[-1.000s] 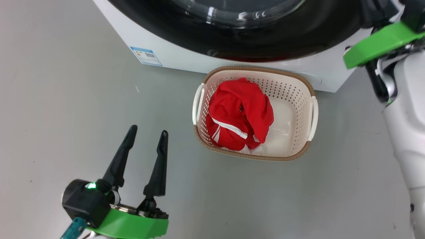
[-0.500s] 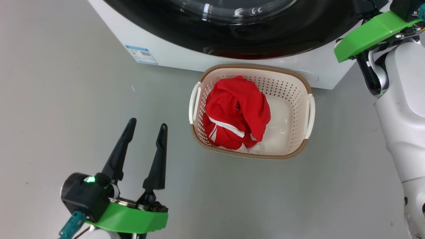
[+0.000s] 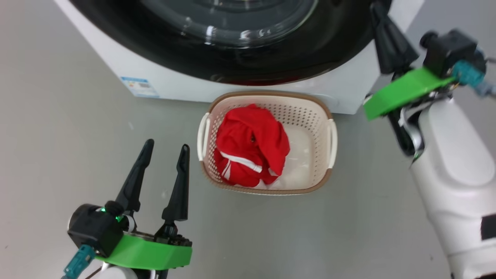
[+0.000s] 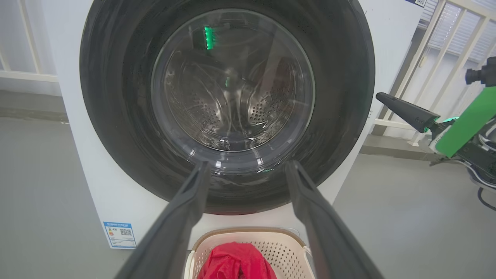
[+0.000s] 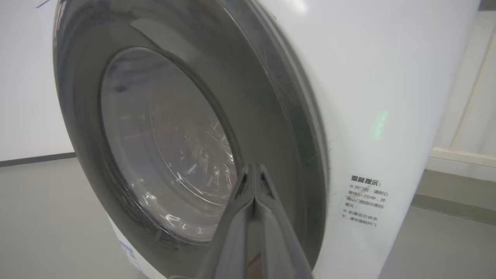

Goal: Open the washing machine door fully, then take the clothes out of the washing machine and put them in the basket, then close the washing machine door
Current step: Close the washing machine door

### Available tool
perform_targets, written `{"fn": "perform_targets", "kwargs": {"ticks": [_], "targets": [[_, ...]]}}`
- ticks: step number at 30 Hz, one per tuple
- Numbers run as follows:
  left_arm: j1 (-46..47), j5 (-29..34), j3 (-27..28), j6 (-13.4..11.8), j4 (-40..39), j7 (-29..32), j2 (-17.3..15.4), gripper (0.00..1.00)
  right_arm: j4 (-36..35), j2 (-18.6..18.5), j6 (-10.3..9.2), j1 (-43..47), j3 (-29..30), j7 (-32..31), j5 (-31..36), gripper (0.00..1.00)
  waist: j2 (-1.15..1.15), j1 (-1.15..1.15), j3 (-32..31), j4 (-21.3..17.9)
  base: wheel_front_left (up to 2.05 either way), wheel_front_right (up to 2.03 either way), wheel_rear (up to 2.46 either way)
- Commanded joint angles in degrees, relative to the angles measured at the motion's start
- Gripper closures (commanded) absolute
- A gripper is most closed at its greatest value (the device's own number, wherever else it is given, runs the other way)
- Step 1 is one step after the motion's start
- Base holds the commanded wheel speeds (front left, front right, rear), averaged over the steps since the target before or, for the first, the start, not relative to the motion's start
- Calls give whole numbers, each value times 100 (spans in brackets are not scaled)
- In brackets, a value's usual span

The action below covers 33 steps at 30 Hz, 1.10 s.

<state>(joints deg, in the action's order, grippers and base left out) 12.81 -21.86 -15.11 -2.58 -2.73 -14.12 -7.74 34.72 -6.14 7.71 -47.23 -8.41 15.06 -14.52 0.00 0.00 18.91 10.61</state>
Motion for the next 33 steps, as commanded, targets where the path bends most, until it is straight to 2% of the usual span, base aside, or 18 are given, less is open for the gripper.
{"fn": "perform_targets", "kwargs": {"ticks": [1, 9, 16, 24, 29, 33], "targets": [[-20, -40, 209, -45, -97, 2, -92, 0, -241, 138, -22, 200, -87, -6, 3, 0, 0, 0, -182, -206, 0, 0, 0], [-154, -132, 283, -128, 68, -22, -35, 0, -886, 308, -22, 1402, -28, -6, -14, 0, 0, 0, -536, -548, 0, 0, 0], [-319, -206, 305, -110, 285, -42, -21, 0, -1250, 324, -22, 2303, -29, -6, -359, 0, 0, 0, -929, -782, 0, 0, 0], [-578, -229, 391, -159, 473, -58, -62, 0, -1596, 325, -22, 3112, 116, -6, -411, 0, 0, 0, -1260, -951, 0, 0, 0], [-751, 74, 440, -223, 501, -77, -246, 0, -1842, 325, -22, 3534, 398, -6, -382, 0, 0, 0, -1440, -1068, 0, 0, 0], [-951, 221, 554, -284, 469, -84, -254, 0, -2048, 325, -22, 3826, 655, -6, -336, 0, 0, 0, -1613, -1142, 0, 0, 0]]}}
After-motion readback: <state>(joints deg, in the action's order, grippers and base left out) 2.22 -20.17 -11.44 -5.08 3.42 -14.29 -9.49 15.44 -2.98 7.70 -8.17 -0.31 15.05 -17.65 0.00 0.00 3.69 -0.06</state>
